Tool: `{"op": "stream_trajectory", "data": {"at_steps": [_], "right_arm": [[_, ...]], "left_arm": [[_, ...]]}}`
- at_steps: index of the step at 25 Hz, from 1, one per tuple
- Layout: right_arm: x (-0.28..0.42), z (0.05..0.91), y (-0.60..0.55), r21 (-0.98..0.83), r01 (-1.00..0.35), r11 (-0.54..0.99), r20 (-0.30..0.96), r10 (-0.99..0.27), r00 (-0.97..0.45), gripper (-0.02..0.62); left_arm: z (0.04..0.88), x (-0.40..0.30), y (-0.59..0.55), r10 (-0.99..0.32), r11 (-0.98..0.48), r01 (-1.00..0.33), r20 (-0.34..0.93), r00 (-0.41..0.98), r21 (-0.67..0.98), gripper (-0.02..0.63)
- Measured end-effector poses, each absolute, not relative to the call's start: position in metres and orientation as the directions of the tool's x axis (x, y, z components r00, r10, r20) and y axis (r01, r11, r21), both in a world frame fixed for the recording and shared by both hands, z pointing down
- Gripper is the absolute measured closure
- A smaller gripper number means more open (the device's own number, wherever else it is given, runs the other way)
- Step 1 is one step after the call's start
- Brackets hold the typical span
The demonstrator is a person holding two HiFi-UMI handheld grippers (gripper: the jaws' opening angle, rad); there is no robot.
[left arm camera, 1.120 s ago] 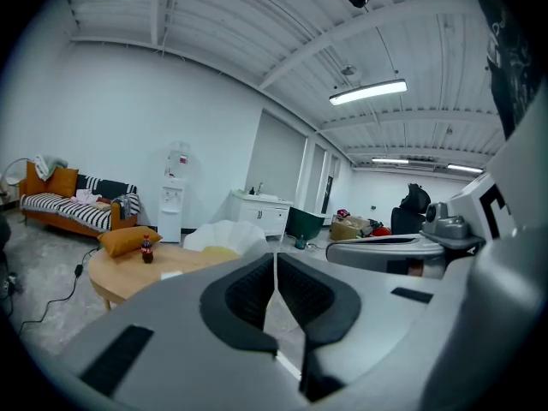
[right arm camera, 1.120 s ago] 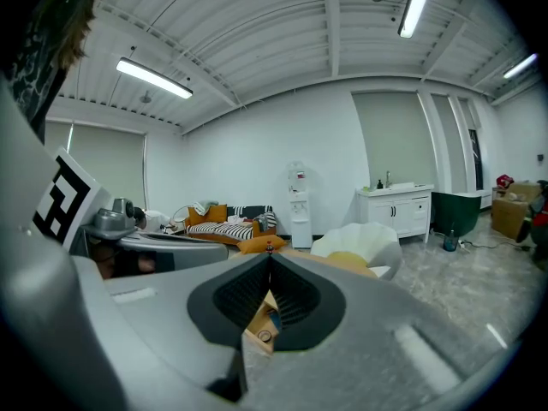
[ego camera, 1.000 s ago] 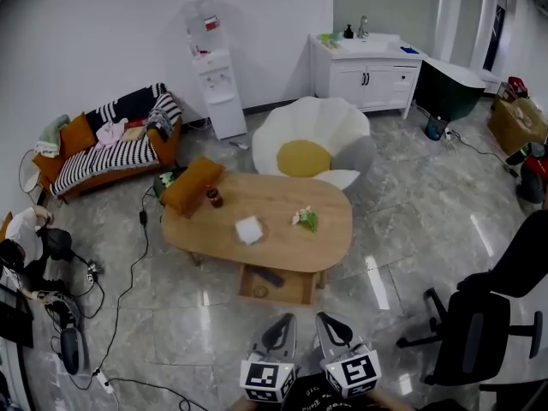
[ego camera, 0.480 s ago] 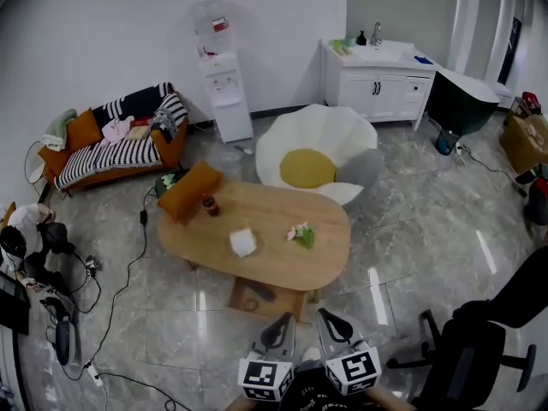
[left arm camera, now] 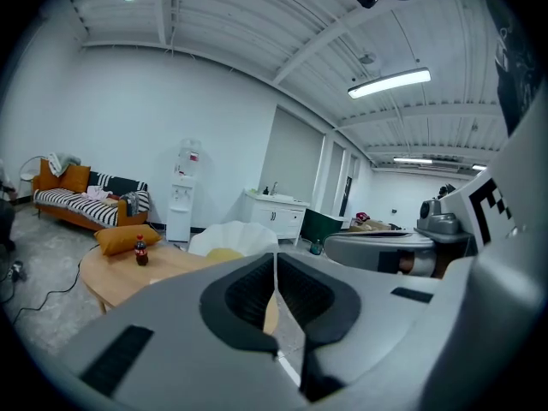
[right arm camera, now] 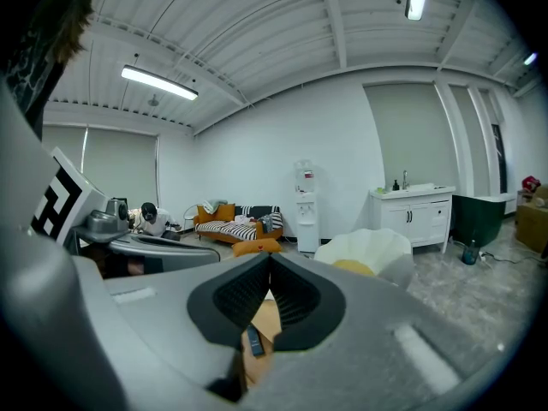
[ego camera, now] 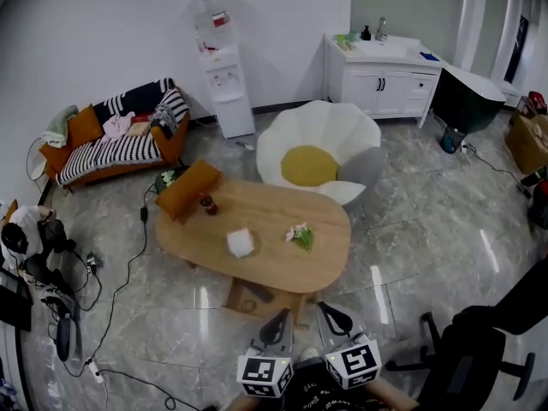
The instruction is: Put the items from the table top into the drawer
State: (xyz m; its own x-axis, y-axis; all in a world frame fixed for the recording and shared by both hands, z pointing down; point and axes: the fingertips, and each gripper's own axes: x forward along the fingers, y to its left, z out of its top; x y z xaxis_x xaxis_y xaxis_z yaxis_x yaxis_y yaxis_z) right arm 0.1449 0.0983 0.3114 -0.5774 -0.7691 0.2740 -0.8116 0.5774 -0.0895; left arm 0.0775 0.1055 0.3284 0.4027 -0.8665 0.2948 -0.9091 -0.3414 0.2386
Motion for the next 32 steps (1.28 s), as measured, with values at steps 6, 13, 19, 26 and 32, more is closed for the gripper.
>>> {"op": "stream_trajectory", "data": {"at_steps": [6,13,19,26,32], "right_arm": [[0.144,0.319,0.094,-0.092,-0.810,0.579,0.293,-0.762,-0.578,0.591],[0.133,0.320,0.070,-0.105,-0.822,0.560,0.278,-0.777,-0.565,0.591],[0.131,0.326,0.043,-0.109,-0.849,0.517,0.308,-0.794,-0.523,0.591],[0.117,0.338,0.010,-0.113,-0.865,0.489,0.350,-0.795,-0.495,0.591],[0.106,0.342,-0.015,-0.100,-0.889,0.446,0.371,-0.813,-0.449,0.591]], "left_arm": [[0.334,0.074,0.099,-0.869,-0.324,-0.913,0.305,0.391,0.247,0.586],[0.335,0.063,0.072,-0.864,-0.340,-0.907,0.297,0.406,0.249,0.586],[0.339,0.060,0.045,-0.838,-0.379,-0.887,0.311,0.450,0.262,0.586],[0.343,0.050,0.005,-0.803,-0.431,-0.859,0.317,0.505,0.278,0.584],[0.346,0.040,-0.025,-0.775,-0.466,-0.836,0.321,0.544,0.289,0.586]]}}
